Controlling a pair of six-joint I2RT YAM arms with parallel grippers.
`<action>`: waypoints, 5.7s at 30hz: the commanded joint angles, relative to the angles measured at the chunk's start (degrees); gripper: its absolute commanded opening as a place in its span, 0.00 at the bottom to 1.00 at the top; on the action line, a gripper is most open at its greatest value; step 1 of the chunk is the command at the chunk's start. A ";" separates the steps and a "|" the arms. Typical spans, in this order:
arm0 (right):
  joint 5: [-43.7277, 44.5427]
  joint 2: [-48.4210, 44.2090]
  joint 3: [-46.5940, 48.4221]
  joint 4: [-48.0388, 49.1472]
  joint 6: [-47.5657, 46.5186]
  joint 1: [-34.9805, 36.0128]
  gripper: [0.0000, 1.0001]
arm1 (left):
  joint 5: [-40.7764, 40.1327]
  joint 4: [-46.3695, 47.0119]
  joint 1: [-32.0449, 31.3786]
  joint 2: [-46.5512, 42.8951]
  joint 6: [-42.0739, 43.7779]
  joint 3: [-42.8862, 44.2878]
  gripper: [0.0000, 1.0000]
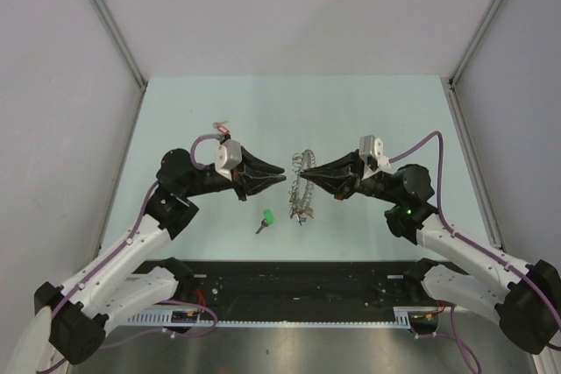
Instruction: Put the keys on the keyring
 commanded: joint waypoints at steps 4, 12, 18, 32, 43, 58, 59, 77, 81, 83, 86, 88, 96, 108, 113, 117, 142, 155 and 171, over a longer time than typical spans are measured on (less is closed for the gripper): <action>2.81 1.71 0.58 11.02 2.00 1.73 0.00 | 1.97 3.20 -0.56 0.74 -1.75 -0.30 0.19; 2.99 4.87 0.67 12.87 2.18 2.52 0.00 | 3.99 4.25 -1.00 1.44 -2.89 -0.30 0.15; 2.73 5.93 0.67 13.84 2.53 2.87 0.00 | 4.79 4.43 -1.00 2.14 -3.42 -0.21 0.15; 1.93 6.54 0.67 14.63 2.79 3.31 0.00 | -0.31 1.01 -1.09 2.67 -2.02 0.84 0.20; 1.76 6.28 0.67 13.93 2.62 3.31 0.00 | -2.77 -0.14 -1.09 3.11 -2.63 1.11 0.24; 0.79 8.21 0.58 13.75 2.71 3.66 0.00 | 5.66 7.24 -1.09 3.29 -6.93 -0.30 0.24; 0.79 8.39 0.67 13.84 2.71 3.66 0.00 | 5.75 7.59 -1.09 3.37 -7.20 -0.39 0.23; 6.67 -0.22 9.43 -25.85 -15.30 3.23 0.37 | -4.97 -22.18 -1.18 6.00 9.84 10.24 0.00; 5.45 1.08 15.76 -41.31 -23.21 2.87 0.45 | -5.15 -28.78 -1.09 8.20 11.96 13.14 0.00; 4.40 2.14 18.06 -45.03 -26.98 2.70 0.45 | -4.97 -30.28 -1.18 8.64 13.01 13.76 0.01; 2.99 4.95 22.28 -53.10 -31.37 2.70 0.46 | -4.79 -32.04 -1.35 8.47 14.33 14.20 0.00; 1.85 7.67 25.52 -55.93 -33.58 2.70 0.45 | -4.71 -32.13 -1.44 8.12 14.69 14.12 0.00; -3.16 13.83 32.74 -65.78 -40.18 3.93 0.40 | -4.27 -33.01 -1.53 7.59 15.39 14.20 0.00; -2.55 17.61 34.85 -65.79 -41.41 5.86 0.32 | -2.95 -32.75 -1.88 8.12 14.86 14.20 0.00; -2.20 19.02 35.47 -66.23 -41.68 6.30 0.28 | -2.77 -32.92 -2.06 8.03 14.86 14.20 0.00; -2.02 19.29 35.56 -65.88 -41.42 6.48 0.20 | -2.60 -33.01 -2.14 8.12 14.95 14.20 0.00; 0.35 -2.68 6.93 -11.51 -7.68 0.94 0.00 | -5.77 -4.99 -0.91 -6.49 3.36 1.63 0.35; 0.96 -0.76 1.64 3.64 0.51 1.20 0.00 | 1.18 0.91 -1.18 -0.32 -2.98 0.67 0.27; 1.93 4.70 1.28 9.97 2.44 4.28 0.00 | 1.80 1.71 -2.06 -0.23 -3.24 0.40 0.21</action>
